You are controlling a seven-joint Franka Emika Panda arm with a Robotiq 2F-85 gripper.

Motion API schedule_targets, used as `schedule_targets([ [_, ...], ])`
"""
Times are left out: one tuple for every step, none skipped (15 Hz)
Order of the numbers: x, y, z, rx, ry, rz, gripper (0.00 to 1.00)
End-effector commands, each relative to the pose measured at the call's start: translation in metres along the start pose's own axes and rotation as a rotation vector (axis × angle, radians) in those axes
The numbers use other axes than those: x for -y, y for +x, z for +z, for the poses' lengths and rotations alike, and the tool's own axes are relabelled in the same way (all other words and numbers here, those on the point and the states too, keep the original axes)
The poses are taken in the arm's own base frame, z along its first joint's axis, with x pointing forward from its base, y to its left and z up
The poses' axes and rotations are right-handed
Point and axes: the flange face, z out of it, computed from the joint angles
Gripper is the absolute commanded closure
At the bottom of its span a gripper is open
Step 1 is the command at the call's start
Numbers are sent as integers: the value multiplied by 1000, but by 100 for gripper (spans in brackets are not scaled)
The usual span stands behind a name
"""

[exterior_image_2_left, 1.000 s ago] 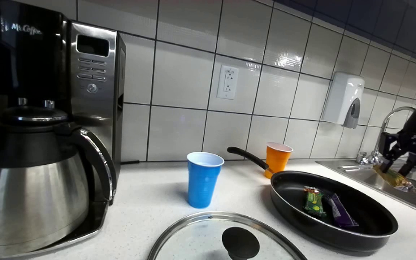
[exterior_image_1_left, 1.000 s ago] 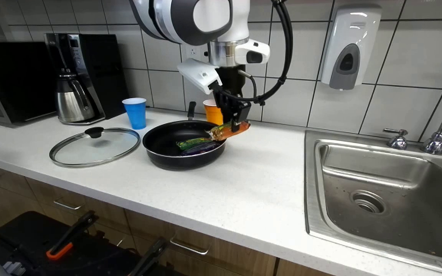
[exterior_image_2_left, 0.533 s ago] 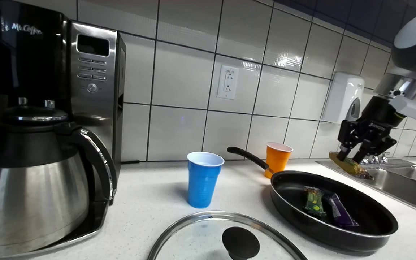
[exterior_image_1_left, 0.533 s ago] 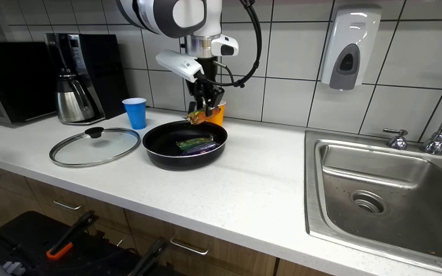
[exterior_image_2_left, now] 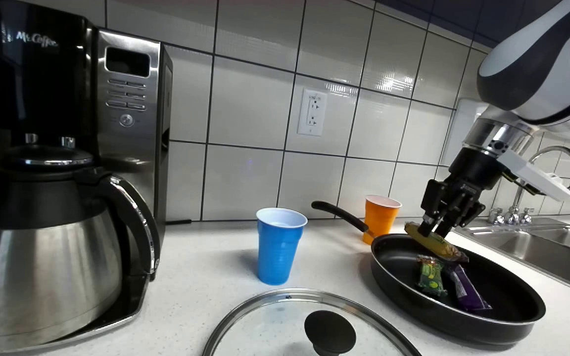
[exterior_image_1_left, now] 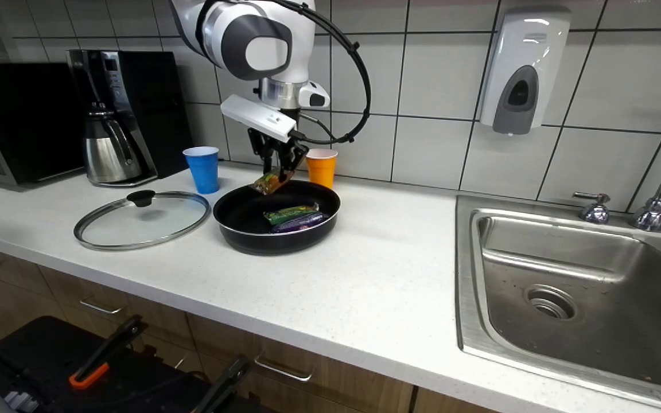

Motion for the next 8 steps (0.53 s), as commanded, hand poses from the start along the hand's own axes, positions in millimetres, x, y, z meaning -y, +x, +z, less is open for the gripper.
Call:
schedule_targets([
  [5, 10, 13, 46, 37, -78, 84],
  [7, 8, 18, 57, 37, -87, 84],
  [9, 6, 22, 66, 40, -96, 84],
  [10, 4, 28, 75, 37, -103, 84],
  [12, 2, 32, 85, 41, -110, 84],
  [13, 0, 36, 92, 37, -114, 84],
  [14, -2, 38, 97, 35, -119, 84],
  [15, -3, 39, 99, 32, -123, 84],
])
